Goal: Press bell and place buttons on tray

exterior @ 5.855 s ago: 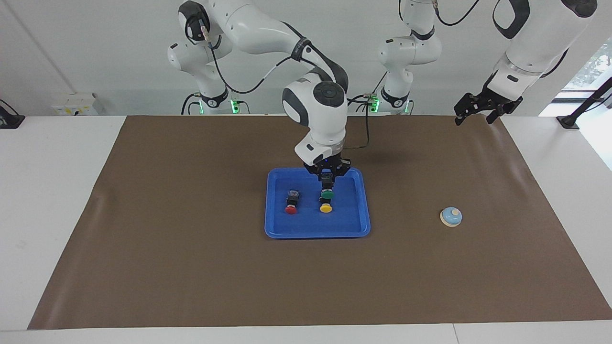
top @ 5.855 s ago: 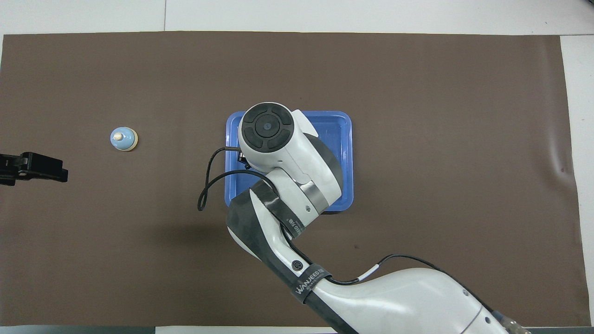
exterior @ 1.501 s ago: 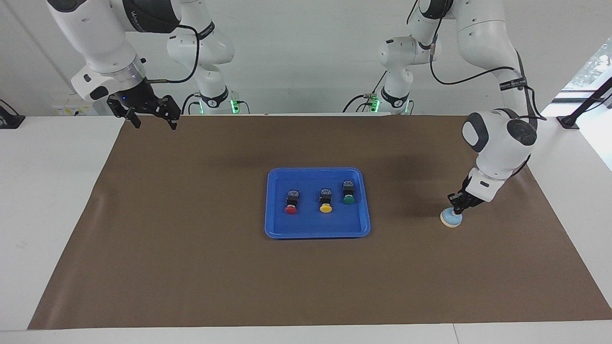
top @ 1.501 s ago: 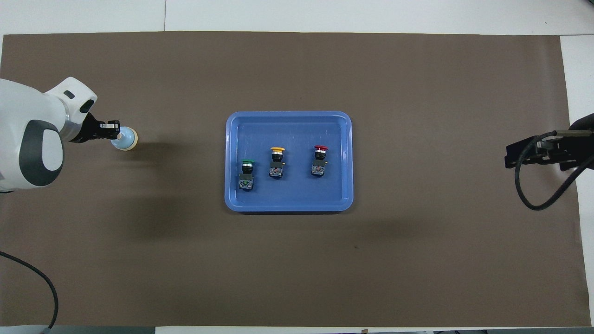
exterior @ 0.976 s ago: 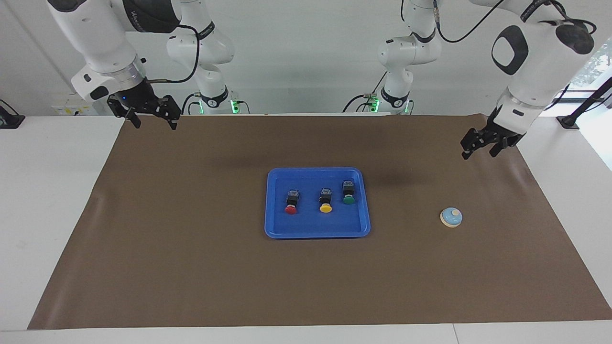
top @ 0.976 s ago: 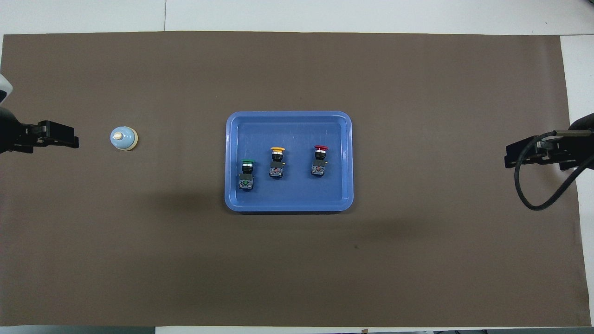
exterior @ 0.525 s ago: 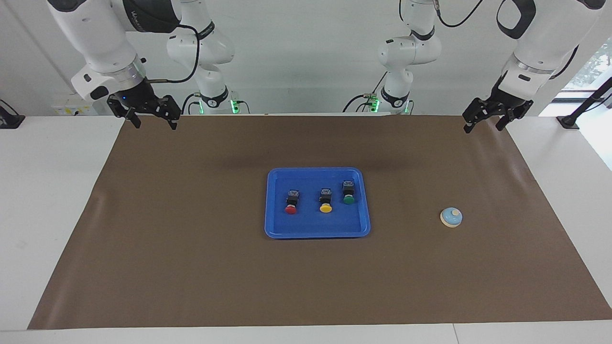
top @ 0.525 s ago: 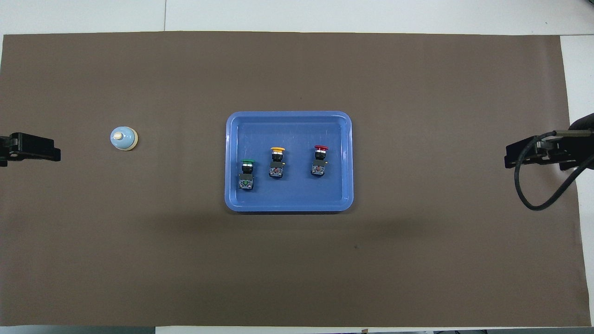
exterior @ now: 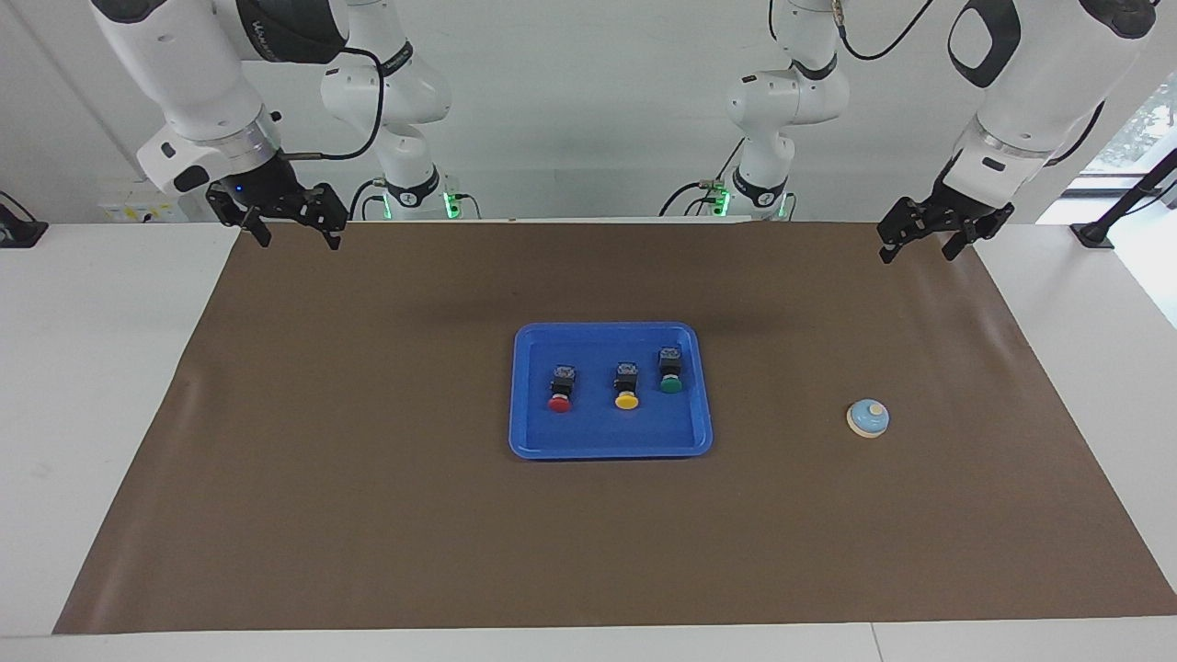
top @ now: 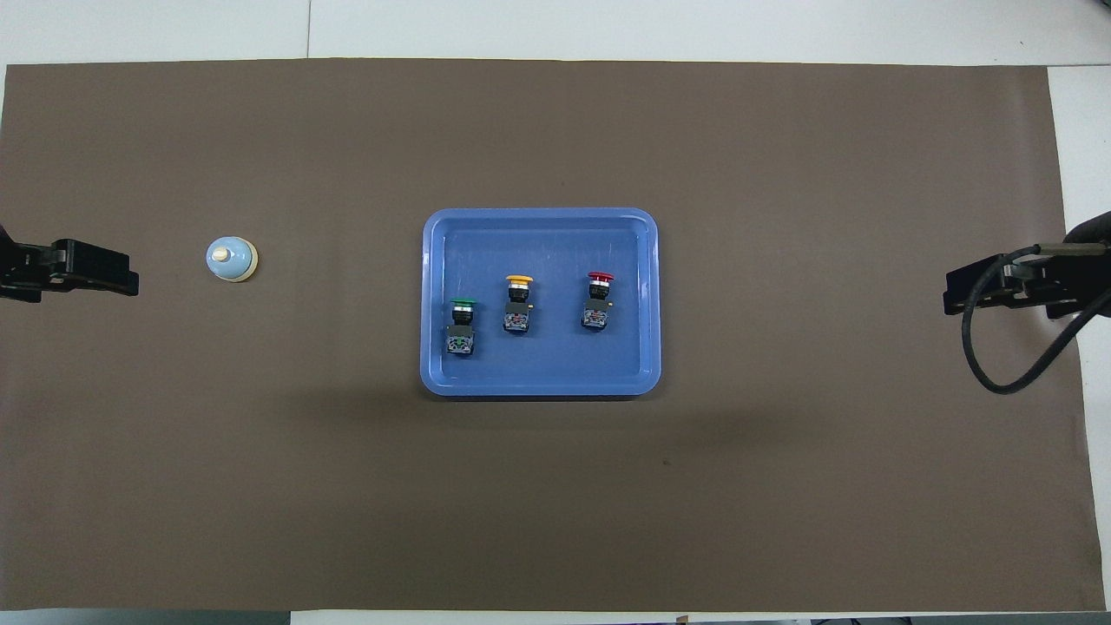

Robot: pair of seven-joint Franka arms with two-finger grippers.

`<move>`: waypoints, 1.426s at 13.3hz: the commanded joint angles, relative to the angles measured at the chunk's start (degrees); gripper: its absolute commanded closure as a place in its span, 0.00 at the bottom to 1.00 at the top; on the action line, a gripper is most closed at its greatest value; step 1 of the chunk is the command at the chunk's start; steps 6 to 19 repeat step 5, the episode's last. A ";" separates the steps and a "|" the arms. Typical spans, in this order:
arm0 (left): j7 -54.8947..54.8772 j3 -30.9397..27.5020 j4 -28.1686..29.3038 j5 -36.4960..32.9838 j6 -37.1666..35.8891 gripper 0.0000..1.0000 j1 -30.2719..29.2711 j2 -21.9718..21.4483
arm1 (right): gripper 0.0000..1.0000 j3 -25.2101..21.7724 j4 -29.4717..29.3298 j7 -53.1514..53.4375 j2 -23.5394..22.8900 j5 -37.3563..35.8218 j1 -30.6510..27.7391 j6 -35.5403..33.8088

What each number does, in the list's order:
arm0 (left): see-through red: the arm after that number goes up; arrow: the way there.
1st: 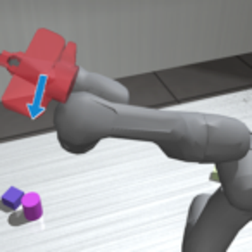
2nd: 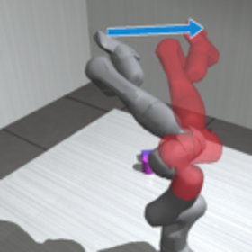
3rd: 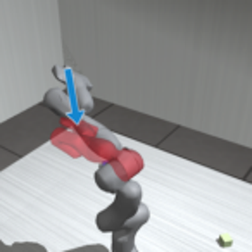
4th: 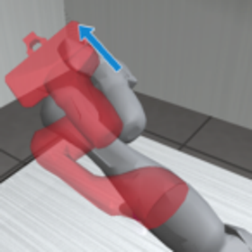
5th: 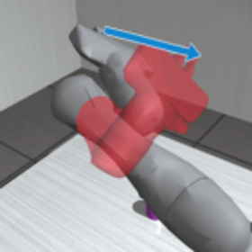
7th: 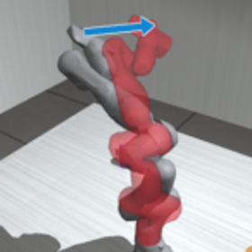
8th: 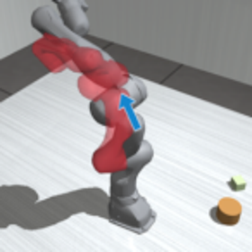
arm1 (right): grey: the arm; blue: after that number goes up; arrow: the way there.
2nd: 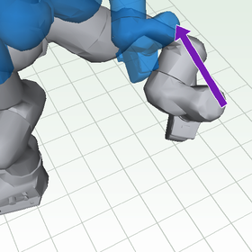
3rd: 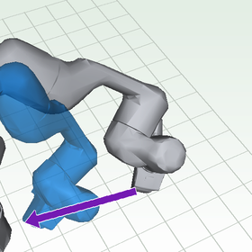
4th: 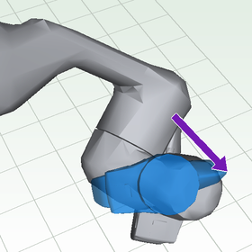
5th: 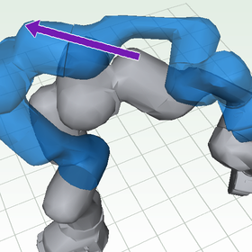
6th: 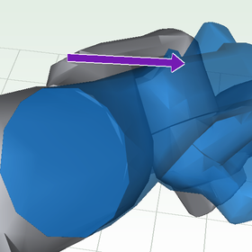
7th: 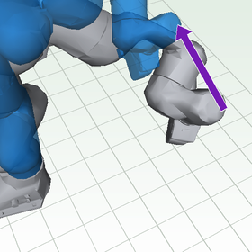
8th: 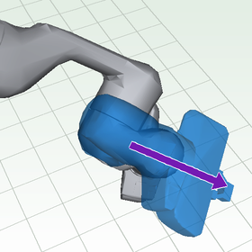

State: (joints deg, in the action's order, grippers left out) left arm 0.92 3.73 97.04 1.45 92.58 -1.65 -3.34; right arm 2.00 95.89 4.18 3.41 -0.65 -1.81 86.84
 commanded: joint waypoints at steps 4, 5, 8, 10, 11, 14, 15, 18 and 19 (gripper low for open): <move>0.31 -0.39 -1.50 0.22 -1.78 0.00 0.77 0.44 | 0.00 0.81 0.79 -1.28 0.81 -0.49 -0.91 0.43; 0.22 -0.39 -1.50 0.22 -1.96 0.00 0.77 0.44 | 0.00 0.81 0.79 -1.28 0.81 -0.40 -0.91 0.43; 0.22 -0.39 -1.50 0.22 -1.96 0.00 0.77 0.44 | 0.00 0.81 0.79 -1.28 0.81 -0.40 -0.91 0.43; 0.22 -0.39 -1.50 0.22 -1.96 0.00 0.77 0.44 | 0.00 0.81 0.79 -1.28 0.81 -0.40 -0.91 0.43; 0.22 -0.39 -1.50 0.22 -1.96 0.00 0.77 0.44 | 0.00 0.81 0.79 -1.28 0.81 -0.40 -0.91 0.43; 0.22 -0.39 -1.50 0.22 -1.96 0.00 0.77 0.44 | 0.00 0.81 0.79 -1.28 0.81 -0.40 -0.91 0.43; 0.22 -0.39 -1.50 0.22 -1.96 0.00 0.77 0.44 | 0.00 0.81 0.79 -1.28 0.81 -0.40 -0.91 0.43; 0.22 -0.39 -1.50 0.22 -1.96 0.00 0.77 0.44 | 0.00 0.81 0.79 -1.28 0.81 -0.40 -0.91 0.43; 0.22 -0.39 -1.50 0.22 -1.96 0.00 0.77 0.44 | 0.00 0.81 0.79 -1.28 0.81 -0.40 -0.91 0.43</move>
